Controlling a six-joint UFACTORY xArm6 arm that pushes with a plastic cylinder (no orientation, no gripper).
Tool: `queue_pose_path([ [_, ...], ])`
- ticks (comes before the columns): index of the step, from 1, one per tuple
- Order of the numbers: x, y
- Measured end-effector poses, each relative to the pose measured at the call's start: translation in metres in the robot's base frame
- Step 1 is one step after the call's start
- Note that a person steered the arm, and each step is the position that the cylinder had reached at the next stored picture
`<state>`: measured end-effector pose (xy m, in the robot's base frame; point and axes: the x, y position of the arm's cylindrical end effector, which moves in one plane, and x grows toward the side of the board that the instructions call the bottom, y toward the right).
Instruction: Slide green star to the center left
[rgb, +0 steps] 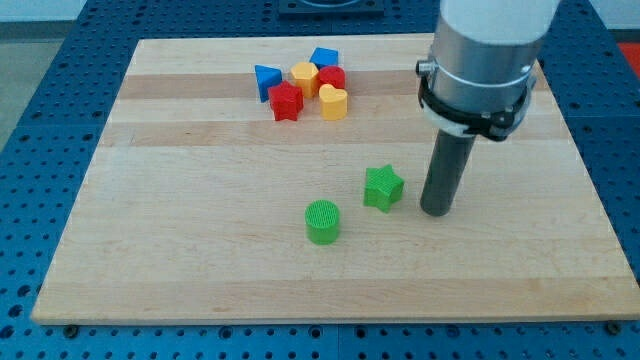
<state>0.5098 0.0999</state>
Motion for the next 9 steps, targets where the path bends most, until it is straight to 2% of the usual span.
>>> queue_pose_path([
  [1, -0.029, -0.11],
  [2, -0.037, -0.167],
  [3, -0.029, -0.095],
  [4, -0.044, -0.056],
  [5, -0.086, -0.139],
  [6, -0.119, -0.261],
  [7, -0.078, -0.238],
  [8, -0.068, -0.351],
  [9, -0.093, -0.38],
])
